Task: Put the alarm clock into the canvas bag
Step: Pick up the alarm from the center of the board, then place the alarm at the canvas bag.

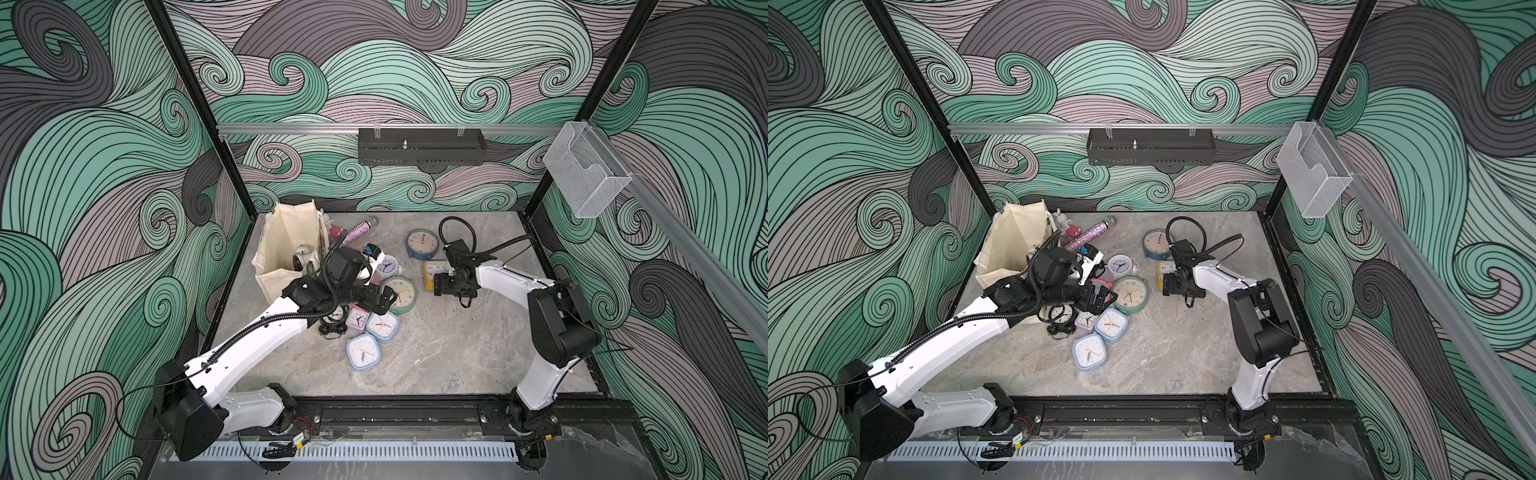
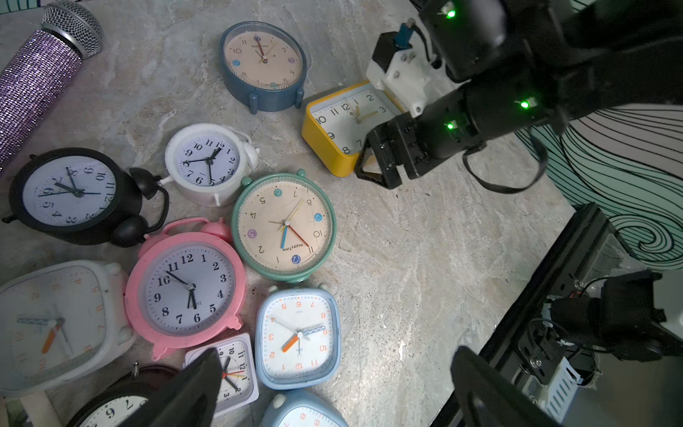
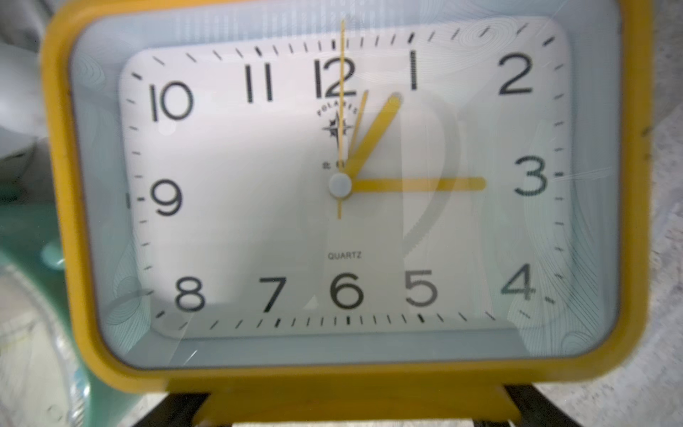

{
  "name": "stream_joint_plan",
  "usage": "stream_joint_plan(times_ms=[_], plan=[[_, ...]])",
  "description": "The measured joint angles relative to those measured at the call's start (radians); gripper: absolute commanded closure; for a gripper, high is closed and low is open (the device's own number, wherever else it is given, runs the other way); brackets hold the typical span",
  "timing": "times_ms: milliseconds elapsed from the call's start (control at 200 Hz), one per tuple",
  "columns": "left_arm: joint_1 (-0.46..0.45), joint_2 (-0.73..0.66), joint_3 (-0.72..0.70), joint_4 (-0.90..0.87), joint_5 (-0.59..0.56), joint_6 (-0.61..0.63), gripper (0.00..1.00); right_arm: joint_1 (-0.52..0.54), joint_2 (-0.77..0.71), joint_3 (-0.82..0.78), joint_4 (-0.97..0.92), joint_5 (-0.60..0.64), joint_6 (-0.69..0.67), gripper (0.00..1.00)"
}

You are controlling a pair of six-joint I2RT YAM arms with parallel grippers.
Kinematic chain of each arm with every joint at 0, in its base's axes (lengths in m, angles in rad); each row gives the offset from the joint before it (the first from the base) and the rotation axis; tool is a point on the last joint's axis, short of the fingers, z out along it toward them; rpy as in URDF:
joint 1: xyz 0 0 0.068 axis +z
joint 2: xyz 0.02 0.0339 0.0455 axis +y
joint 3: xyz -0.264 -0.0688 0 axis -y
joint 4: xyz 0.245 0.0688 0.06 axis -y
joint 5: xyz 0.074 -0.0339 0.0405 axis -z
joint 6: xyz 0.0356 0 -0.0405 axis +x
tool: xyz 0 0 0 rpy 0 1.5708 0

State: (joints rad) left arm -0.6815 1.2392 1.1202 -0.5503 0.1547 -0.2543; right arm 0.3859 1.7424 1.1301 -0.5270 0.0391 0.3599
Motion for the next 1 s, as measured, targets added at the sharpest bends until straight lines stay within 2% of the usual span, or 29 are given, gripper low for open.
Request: stream_joint_plan(times_ms=[290,470,841,1001], plan=[[0.007,0.090,0.143,-0.025,0.103,-0.072,0.01,0.051,-0.288,-0.048,-0.015,-0.018,0.004,0.45],[0.007,0.217,0.244,0.011,0.201,-0.151,0.03,0.082,-0.422,-0.061,-0.014,-0.043,0.038,0.46],[0.014,0.438,0.414,0.083,0.289,-0.299,0.12,0.095,-0.528,-0.074,-0.014,-0.111,0.095,0.47],[0.019,0.482,0.452,0.105,0.302,-0.340,0.20,0.095,-0.536,-0.080,-0.014,-0.136,0.113,0.48]])
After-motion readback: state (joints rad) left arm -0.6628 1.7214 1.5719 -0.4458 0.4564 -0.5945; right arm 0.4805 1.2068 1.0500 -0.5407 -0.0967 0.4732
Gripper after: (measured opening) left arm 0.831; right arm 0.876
